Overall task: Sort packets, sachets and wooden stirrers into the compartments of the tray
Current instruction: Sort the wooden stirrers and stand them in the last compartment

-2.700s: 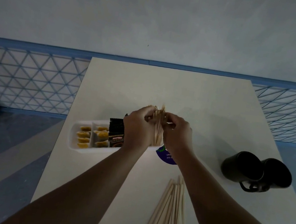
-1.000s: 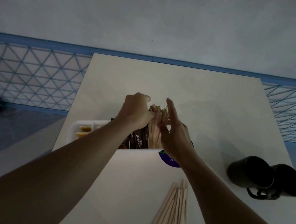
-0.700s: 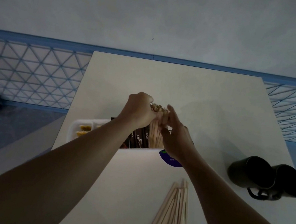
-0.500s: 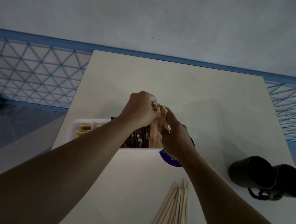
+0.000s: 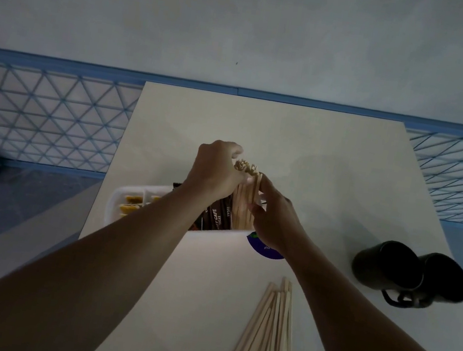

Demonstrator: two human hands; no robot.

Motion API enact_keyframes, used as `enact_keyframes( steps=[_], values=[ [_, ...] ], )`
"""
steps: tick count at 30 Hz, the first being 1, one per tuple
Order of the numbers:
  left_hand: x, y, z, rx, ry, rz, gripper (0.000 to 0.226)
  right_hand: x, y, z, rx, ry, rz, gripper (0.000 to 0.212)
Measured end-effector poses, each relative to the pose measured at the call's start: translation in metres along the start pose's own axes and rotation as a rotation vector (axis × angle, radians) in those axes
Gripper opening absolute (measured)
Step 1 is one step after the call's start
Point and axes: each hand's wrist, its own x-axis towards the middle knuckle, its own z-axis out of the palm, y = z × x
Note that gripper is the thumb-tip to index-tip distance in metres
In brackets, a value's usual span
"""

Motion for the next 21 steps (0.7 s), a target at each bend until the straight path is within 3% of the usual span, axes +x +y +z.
enact_keyframes(
  steps=[7, 14, 21],
  values=[
    [-0.02, 0.017, -0.005, -0.074, 0.11, 0.102, 0.044, -0.013, 0.012, -0.005, 0.028, 0.007, 0.117, 0.067],
    [-0.057, 0.025, 0.018, -0.139, -0.022, 0.088, 0.023, -0.053, 0.031, -0.013, -0.007, 0.082, 0.122, 0.059],
    [-0.11, 0.0, 0.075, -0.026, -0.217, 0.009, 0.039, -0.109, 0.057, -0.008, -0.075, 0.139, 0.232, 0.046]
  ],
)
